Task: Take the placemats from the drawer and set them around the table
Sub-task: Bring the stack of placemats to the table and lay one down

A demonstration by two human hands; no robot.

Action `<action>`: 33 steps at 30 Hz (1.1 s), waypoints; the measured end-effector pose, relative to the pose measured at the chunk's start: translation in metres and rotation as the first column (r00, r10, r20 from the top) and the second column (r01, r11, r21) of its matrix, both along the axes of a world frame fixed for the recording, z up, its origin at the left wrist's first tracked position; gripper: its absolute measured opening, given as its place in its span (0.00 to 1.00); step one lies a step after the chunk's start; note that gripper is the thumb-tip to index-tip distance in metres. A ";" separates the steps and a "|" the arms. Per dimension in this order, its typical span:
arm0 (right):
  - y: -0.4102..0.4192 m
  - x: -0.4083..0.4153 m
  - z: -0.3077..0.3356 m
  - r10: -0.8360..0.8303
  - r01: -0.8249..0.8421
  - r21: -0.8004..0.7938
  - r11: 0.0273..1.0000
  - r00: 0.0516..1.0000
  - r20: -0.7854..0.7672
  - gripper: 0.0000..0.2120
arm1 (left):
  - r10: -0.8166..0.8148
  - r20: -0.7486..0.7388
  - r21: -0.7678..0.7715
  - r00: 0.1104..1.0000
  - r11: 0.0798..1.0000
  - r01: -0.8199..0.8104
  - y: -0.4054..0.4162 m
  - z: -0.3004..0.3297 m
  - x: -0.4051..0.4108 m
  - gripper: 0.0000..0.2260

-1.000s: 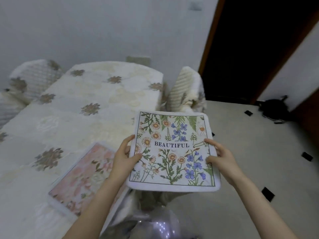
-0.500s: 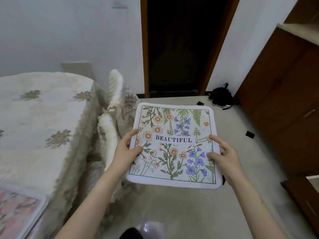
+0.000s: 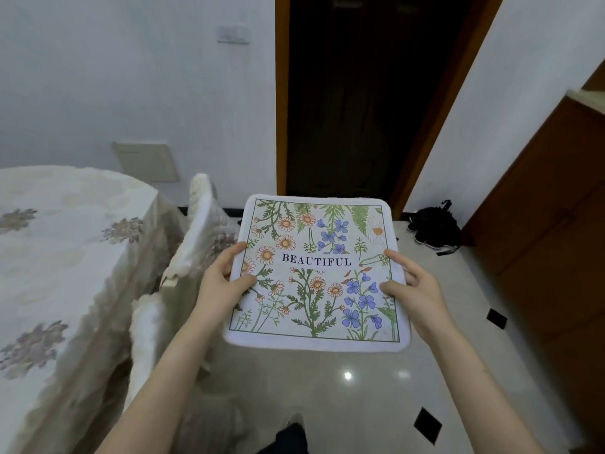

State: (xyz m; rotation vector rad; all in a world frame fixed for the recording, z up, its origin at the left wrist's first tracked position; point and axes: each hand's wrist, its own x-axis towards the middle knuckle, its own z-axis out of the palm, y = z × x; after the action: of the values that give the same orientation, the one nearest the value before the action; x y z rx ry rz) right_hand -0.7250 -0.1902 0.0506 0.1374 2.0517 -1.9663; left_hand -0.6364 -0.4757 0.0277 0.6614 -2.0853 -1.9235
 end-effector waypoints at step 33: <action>-0.384 -0.667 0.010 0.662 -0.661 -0.035 0.750 0.750 0.016 0.30 | 0.734 0.053 0.023 0.678 0.677 -0.735 -0.233 0.027 -0.489 0.25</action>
State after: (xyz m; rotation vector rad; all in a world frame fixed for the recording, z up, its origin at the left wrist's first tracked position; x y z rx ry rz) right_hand -1.3920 -0.5741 0.0604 -0.5088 1.7092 -1.5151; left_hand -1.1257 -0.7082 0.0551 1.3143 -1.4227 -1.4663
